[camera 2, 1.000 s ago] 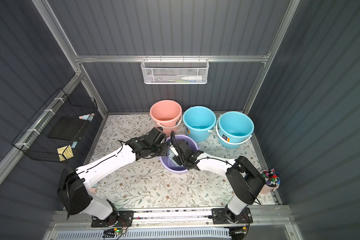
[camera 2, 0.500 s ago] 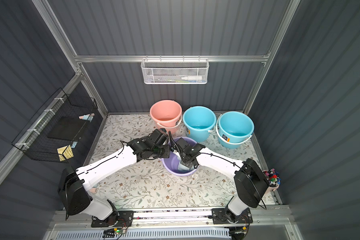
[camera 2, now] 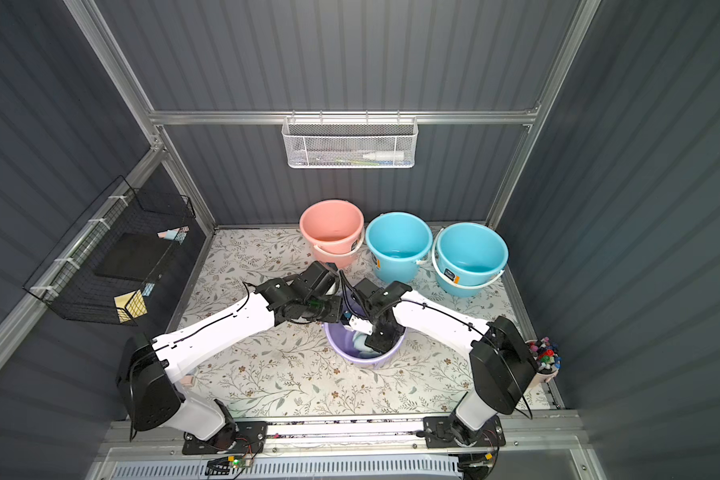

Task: Wipe the inside of the bucket with a cloth
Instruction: Wipe the dirt from the inside of the bucket.

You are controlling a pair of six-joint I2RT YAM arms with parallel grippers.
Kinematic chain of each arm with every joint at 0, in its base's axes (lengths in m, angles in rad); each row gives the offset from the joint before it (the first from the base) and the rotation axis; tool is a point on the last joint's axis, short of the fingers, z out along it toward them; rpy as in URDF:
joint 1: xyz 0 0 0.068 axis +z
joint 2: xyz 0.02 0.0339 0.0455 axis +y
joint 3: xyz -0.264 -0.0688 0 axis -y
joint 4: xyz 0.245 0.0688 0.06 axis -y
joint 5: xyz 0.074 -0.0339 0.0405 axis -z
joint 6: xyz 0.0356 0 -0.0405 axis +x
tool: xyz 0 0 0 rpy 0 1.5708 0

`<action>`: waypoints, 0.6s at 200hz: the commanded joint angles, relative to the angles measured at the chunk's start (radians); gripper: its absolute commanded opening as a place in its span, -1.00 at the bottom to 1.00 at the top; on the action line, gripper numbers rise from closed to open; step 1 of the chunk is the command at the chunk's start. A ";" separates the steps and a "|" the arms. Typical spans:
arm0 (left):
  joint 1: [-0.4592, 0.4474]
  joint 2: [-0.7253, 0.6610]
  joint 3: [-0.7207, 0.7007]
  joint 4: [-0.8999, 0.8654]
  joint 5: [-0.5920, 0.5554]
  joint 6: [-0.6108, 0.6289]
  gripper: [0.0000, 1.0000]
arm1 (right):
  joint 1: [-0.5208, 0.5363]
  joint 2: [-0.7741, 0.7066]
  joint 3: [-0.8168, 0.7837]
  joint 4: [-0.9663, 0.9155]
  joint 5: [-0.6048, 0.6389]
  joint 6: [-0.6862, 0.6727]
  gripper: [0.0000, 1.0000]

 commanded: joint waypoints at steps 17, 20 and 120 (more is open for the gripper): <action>0.026 -0.022 0.028 0.028 -0.080 -0.007 -1.00 | -0.011 -0.020 -0.047 0.078 -0.288 0.068 -1.00; 0.026 -0.023 0.027 0.027 -0.079 -0.006 -1.00 | -0.012 -0.025 -0.054 0.104 -0.295 0.079 -1.00; 0.026 -0.023 0.007 0.045 -0.064 -0.011 -1.00 | -0.027 -0.135 -0.303 0.952 -0.029 0.448 -1.00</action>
